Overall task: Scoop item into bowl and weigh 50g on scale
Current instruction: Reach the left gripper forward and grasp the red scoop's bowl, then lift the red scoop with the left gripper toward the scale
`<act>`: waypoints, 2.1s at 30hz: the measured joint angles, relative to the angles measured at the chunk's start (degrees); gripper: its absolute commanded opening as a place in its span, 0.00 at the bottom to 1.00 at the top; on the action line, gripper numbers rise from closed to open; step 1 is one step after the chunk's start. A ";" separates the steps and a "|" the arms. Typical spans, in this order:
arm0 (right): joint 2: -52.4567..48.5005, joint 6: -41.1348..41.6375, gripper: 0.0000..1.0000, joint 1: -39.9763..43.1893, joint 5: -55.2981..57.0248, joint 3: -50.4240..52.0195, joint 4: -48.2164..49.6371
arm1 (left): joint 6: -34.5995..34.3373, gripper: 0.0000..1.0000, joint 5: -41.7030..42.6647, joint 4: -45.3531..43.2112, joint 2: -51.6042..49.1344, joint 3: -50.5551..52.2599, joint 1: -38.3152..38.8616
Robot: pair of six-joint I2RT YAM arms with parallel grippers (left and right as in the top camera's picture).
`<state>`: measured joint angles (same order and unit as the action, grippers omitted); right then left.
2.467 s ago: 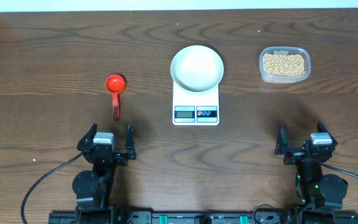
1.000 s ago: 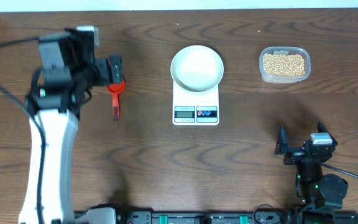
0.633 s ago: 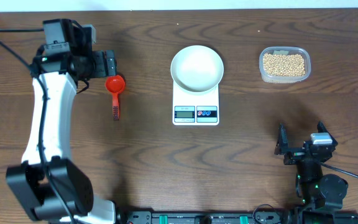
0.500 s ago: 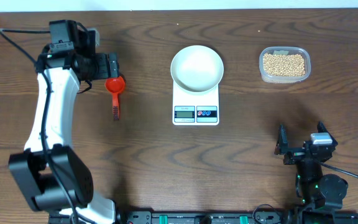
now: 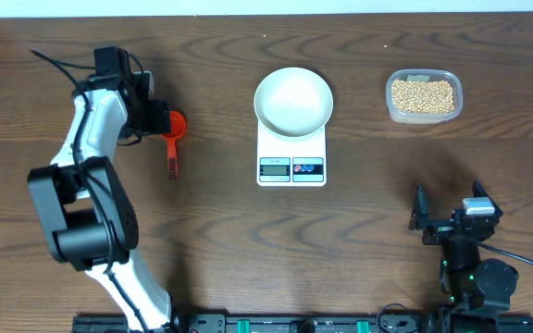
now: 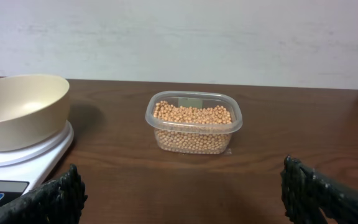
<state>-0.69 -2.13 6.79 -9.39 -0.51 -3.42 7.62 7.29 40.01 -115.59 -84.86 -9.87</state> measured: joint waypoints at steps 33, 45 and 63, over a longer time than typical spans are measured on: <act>0.00 0.00 0.99 0.00 0.00 0.00 0.00 | -26.82 0.07 0.04 -4.52 2.89 -0.22 0.02; 0.00 -0.02 0.99 0.00 0.00 0.00 0.02 | -61.79 0.07 6.23 6.93 24.06 -0.48 0.46; 0.00 0.04 0.99 0.00 -0.35 0.00 0.20 | -84.00 0.07 15.39 13.20 24.39 -0.46 16.52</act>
<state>-0.69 -2.09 6.79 -9.74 -0.51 -3.22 -76.38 22.68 53.21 -91.20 -85.32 6.66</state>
